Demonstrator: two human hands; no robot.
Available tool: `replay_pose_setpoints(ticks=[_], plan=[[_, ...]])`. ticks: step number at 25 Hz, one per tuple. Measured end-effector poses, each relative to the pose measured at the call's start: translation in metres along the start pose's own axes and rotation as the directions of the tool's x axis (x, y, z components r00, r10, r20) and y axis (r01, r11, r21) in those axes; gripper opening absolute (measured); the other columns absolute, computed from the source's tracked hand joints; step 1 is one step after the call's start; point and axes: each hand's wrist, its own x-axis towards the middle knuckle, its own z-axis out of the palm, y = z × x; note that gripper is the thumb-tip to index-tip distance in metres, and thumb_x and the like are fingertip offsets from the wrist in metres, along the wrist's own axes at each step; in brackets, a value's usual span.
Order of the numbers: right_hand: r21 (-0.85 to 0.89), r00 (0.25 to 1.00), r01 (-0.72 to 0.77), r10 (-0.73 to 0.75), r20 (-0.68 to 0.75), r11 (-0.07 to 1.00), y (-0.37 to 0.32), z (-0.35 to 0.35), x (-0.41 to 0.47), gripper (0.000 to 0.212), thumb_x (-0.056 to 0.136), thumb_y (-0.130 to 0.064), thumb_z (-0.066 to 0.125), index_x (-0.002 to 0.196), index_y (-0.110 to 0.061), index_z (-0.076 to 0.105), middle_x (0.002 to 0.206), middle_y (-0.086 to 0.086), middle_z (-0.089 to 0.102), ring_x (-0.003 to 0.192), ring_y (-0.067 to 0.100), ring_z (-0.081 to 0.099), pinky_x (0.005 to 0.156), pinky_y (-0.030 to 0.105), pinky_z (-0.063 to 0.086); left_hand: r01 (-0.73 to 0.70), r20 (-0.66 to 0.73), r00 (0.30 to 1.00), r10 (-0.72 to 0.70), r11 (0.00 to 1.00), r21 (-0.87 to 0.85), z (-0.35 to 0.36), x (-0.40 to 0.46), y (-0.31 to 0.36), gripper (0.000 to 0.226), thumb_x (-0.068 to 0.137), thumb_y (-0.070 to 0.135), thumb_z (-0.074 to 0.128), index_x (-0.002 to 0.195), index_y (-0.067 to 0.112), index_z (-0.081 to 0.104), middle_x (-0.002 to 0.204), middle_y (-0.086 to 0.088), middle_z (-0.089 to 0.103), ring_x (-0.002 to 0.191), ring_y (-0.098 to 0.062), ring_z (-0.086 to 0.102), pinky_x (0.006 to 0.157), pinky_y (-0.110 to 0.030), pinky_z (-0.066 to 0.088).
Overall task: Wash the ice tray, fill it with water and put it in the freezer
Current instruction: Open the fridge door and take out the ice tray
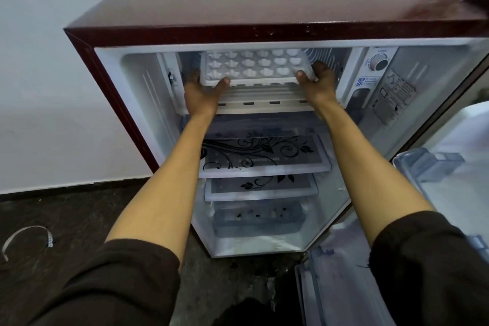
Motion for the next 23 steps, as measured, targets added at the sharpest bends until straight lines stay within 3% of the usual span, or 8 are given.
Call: replay_pose_setpoints(ticks=[2, 7, 11, 14, 17, 23], plan=[[0.039, 1.0, 0.001, 0.0, -0.028, 0.999, -0.007, -0.006, -0.015, 0.013, 0.091, -0.004, 0.058, 0.1, -0.009, 0.051, 0.083, -0.012, 0.053, 0.071, -0.006, 0.05, 0.059, -0.001, 0.038, 0.022, -0.011, 1.0, -0.023, 0.996, -0.089, -0.007, -0.014, 0.008, 0.053, 0.077, 0.011, 0.078, 0.122, -0.005, 0.056, 0.121, -0.015, 0.064, 0.11, -0.022, 0.061, 0.096, -0.027, 0.05], [0.118, 0.997, -0.047, 0.054, -0.051, 0.992, -0.01, -0.026, -0.065, 0.026, 0.088, -0.003, 0.062, 0.113, -0.001, 0.056, 0.099, 0.001, 0.058, 0.083, 0.003, 0.056, 0.067, 0.003, 0.044, 0.072, 0.007, 0.997, -0.073, 0.967, -0.242, -0.023, -0.059, 0.017, 0.045, 0.074, 0.001, 0.078, 0.113, 0.006, 0.057, 0.098, 0.002, 0.063, 0.084, -0.001, 0.061, 0.07, -0.006, 0.049], [0.121, 0.998, -0.056, 0.06, -0.03, 0.991, -0.008, -0.039, -0.116, 0.034, 0.087, 0.0, 0.061, 0.12, 0.006, 0.055, 0.103, 0.004, 0.061, 0.094, 0.013, 0.059, 0.079, 0.017, 0.049, 0.12, 0.009, 0.992, -0.124, 0.942, -0.312, -0.046, -0.107, 0.015, 0.04, 0.074, -0.004, 0.076, 0.108, 0.006, 0.058, 0.101, -0.003, 0.064, 0.083, -0.001, 0.062, 0.074, -0.011, 0.052], [0.118, 0.996, -0.075, 0.081, -0.044, 0.99, -0.011, -0.048, -0.168, 0.037, 0.086, -0.001, 0.063, 0.122, 0.004, 0.054, 0.092, -0.009, 0.06, 0.081, -0.004, 0.059, 0.072, 0.009, 0.05, 0.162, 0.042, 0.987, -0.157, 0.928, -0.334, -0.071, -0.146, 0.006, 0.041, 0.075, -0.003, 0.074, 0.114, 0.001, 0.06, 0.103, -0.005, 0.067, 0.083, -0.003, 0.065, 0.077, -0.016, 0.054], [0.121, 0.993, -0.1, 0.106, -0.044, 0.988, -0.012, -0.054, -0.222, 0.031, 0.085, 0.001, 0.064, 0.114, 0.005, 0.057, 0.084, -0.012, 0.059, 0.07, -0.011, 0.06, 0.068, 0.009, 0.05, 0.224, 0.093, 0.974, -0.204, 0.906, -0.358, -0.103, -0.186, -0.005, 0.032, 0.08, 0.0, 0.071, 0.109, 0.01, 0.062, 0.101, -0.004, 0.069, 0.084, -0.004, 0.067, 0.079, -0.02, 0.055], [0.186, 0.969, -0.237, 0.246, -0.027, 0.954, -0.014, -0.063, -0.354, 0.051, 0.082, 0.003, 0.067, 0.129, 0.003, 0.049, 0.107, -0.007, 0.058, 0.083, -0.016, 0.061, 0.068, 0.001, 0.046, 0.38, 0.152, 0.925, -0.348, 0.867, -0.322, -0.179, -0.282, -0.027, 0.043, 0.08, -0.001, 0.07, 0.119, 0.01, 0.055, 0.105, -0.003, 0.068, 0.09, -0.007, 0.068, 0.074, -0.021, 0.057]])
